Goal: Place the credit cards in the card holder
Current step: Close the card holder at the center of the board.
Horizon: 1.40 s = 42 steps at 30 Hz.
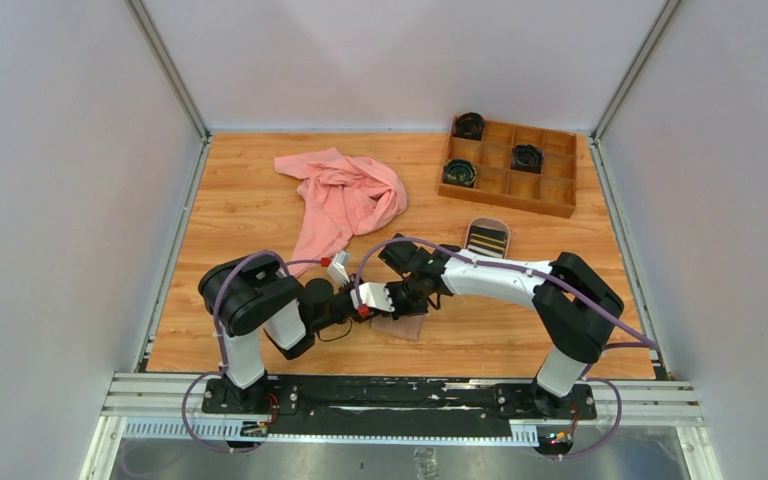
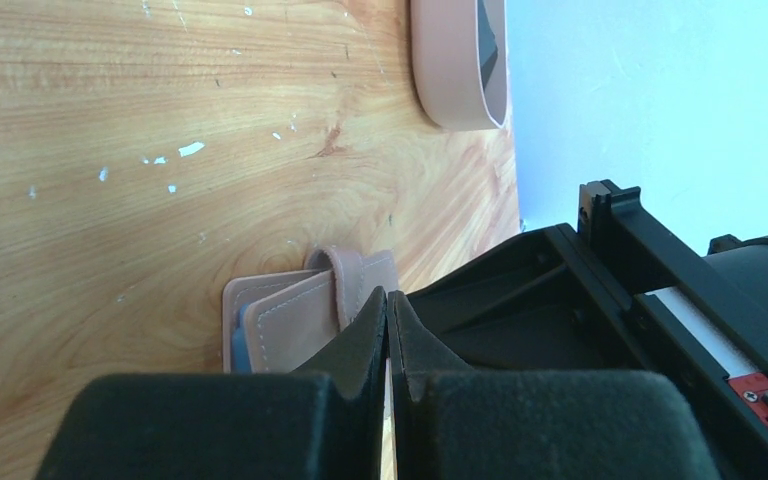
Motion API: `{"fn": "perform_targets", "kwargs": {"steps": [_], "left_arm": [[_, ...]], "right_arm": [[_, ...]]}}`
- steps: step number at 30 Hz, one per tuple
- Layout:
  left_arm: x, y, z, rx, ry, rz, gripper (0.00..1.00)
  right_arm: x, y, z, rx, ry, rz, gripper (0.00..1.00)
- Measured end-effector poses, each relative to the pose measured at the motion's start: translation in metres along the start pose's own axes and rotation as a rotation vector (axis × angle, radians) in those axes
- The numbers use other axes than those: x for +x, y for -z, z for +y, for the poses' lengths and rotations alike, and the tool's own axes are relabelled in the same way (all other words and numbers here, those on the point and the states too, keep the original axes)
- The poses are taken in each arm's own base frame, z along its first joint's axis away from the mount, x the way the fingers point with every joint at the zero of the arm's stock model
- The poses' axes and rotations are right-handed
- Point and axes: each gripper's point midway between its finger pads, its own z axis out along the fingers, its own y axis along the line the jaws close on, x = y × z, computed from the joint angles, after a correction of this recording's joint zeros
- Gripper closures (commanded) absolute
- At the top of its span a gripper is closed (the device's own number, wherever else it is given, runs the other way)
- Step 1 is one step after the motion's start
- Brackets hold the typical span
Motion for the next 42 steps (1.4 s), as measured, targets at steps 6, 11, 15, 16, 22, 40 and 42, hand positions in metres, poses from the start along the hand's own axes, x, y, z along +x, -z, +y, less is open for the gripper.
{"fn": "perform_targets", "kwargs": {"steps": [6,11,15,16,22,40,42], "left_arm": [[0.001,-0.002,0.002,-0.001,0.011,0.005,1.00],[0.006,-0.001,0.008,-0.027,0.018,0.026,1.00],[0.008,-0.003,0.010,-0.035,0.021,0.042,1.00],[0.008,-0.004,0.010,-0.038,0.021,0.044,1.00],[0.008,-0.009,0.012,-0.067,0.002,0.059,1.00],[0.011,-0.007,0.014,-0.088,-0.046,0.074,1.00],[0.011,-0.007,0.014,-0.087,-0.048,0.073,1.00]], "right_arm": [[0.000,0.000,0.000,0.000,0.000,0.000,1.00],[0.000,0.000,0.000,0.000,0.000,0.000,1.00],[0.000,0.000,0.000,0.000,0.000,0.000,1.00],[0.000,0.000,0.000,0.000,0.000,0.000,1.00],[0.000,0.000,0.000,0.001,0.000,0.000,1.00],[-0.002,-0.002,0.003,0.058,0.149,0.113,0.89],[-0.002,-0.002,0.003,0.060,0.168,0.129,0.78]]}}
